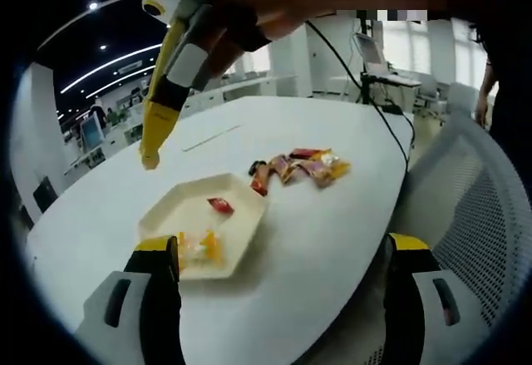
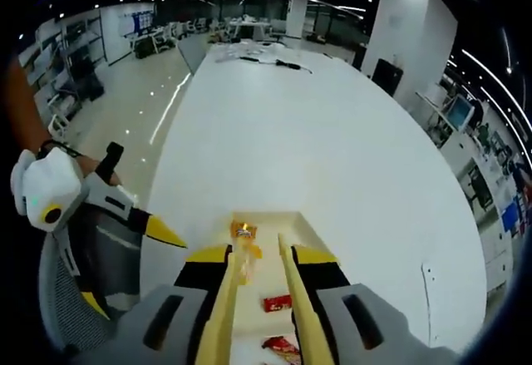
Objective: Place the target food into the container with the food tongs after gripping and lifting it, then release it inside without dropping or visibly crushing the food.
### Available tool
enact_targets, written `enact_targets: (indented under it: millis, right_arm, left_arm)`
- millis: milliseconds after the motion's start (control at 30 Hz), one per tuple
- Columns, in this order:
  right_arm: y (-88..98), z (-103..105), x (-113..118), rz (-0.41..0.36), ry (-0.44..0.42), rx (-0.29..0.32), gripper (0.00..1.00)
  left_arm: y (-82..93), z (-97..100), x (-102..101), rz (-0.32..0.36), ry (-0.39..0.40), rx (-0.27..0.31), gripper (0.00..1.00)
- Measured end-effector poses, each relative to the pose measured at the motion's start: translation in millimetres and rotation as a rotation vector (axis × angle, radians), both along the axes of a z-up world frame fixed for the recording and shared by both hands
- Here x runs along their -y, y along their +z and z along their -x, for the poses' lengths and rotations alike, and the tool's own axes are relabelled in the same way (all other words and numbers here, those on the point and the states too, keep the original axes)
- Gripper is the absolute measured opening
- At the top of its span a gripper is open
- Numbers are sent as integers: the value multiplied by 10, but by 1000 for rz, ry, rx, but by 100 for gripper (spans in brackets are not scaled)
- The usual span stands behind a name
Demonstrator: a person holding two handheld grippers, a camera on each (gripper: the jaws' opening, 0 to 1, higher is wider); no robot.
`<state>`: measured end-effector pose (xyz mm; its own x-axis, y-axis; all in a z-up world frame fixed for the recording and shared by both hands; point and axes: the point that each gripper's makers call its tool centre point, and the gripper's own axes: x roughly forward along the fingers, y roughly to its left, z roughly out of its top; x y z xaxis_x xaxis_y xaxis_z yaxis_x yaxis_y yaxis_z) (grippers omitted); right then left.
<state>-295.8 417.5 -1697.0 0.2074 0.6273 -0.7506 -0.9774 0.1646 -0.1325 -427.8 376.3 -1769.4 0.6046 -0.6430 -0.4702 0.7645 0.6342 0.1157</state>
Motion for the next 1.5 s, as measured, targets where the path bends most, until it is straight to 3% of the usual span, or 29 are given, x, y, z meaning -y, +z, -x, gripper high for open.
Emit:
enact_targets:
  millis: [333, 667, 1500]
  right_arm:
    - [129, -131, 278, -3, -16, 31, 27]
    - [267, -132, 580, -33, -26, 41, 28]
    - [131, -230, 1717, 19, -143, 64, 28]
  left_arm:
    - [-18, 13, 19, 2, -13, -7, 99]
    - [-23, 6, 11, 1, -11, -9, 99]
    - [-7, 14, 16, 7, -15, -4, 99]
